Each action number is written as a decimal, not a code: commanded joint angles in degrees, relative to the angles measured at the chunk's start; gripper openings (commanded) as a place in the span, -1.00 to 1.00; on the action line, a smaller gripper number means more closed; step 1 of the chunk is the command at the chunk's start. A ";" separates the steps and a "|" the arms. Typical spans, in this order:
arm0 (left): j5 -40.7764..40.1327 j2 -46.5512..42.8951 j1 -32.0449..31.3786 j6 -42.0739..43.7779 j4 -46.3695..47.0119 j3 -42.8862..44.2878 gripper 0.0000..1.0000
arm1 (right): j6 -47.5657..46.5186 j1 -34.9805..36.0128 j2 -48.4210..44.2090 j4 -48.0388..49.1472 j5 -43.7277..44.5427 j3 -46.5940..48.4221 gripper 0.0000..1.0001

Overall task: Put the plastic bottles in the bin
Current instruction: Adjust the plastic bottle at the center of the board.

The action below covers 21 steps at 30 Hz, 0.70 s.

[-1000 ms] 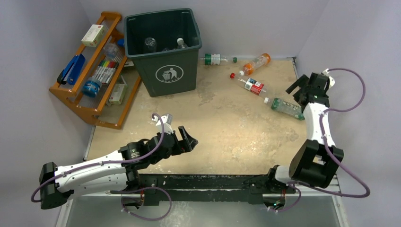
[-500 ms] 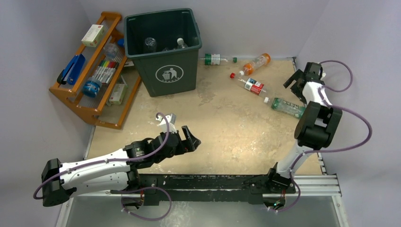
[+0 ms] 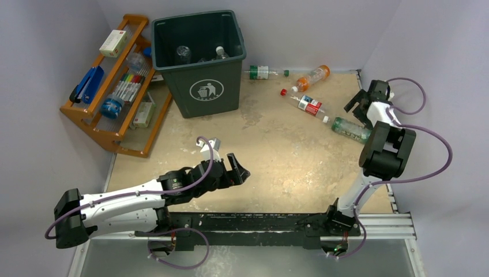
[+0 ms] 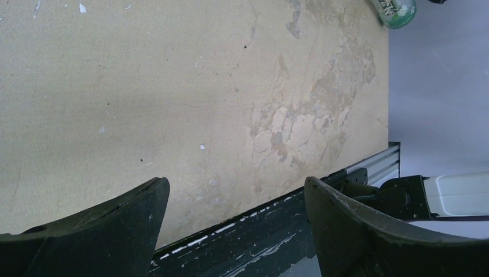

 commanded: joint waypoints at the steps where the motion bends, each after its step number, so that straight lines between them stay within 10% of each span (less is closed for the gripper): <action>1: -0.09 -1.61 -0.51 0.75 2.67 0.33 0.74 | 0.82 -0.23 -4.45 1.22 0.63 -3.85 1.00; 21: -6.55 -5.23 -8.52 -4.44 3.38 -2.93 0.75 | -0.68 -0.21 -23.86 4.43 -8.86 -23.14 1.00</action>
